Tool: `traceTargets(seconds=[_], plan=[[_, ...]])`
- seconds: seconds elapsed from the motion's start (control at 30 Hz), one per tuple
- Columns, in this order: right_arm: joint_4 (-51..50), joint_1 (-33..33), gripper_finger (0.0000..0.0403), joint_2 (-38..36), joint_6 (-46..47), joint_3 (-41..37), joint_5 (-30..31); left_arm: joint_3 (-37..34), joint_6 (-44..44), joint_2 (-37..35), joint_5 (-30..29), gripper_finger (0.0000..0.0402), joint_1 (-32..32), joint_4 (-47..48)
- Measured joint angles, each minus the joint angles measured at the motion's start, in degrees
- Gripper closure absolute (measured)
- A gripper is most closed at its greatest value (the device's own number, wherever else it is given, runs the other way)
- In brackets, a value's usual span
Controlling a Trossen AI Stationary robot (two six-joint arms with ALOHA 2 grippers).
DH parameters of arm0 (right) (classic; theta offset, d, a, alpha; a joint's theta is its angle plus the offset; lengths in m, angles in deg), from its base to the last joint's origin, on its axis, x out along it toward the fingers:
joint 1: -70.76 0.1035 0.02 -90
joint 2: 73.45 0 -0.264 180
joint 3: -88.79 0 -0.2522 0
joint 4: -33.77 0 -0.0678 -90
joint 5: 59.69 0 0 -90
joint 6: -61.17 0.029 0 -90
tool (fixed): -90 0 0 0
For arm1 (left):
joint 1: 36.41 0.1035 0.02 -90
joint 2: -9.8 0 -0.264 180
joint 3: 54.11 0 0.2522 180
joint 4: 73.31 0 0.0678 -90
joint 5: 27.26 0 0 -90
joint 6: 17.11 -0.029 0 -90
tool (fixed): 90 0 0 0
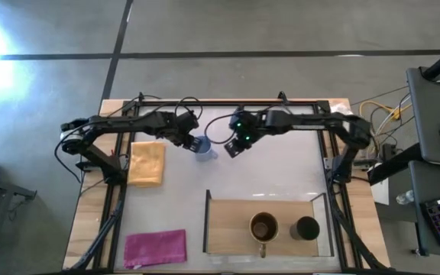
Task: Stack small to large cups/mugs on shelf
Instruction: Put the blue mug on the shelf
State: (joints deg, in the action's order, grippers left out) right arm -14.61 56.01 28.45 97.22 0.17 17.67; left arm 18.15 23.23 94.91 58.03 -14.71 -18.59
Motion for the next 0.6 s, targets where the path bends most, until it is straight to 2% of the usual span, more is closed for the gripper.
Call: traceTargets(seconds=[0.27,0.6], plan=[[1.4,0.8,0.0394,4.1,-1.7,3.2,0.1,-0.3,-0.3,0.2,-0.1,0.0334,1.8,-8.1],[1.5,0.8,0.0394,4.3,-2.0,5.6,0.2,-1.0,-3.8,3.7,0.4,0.0334,3.9,-9.5]])
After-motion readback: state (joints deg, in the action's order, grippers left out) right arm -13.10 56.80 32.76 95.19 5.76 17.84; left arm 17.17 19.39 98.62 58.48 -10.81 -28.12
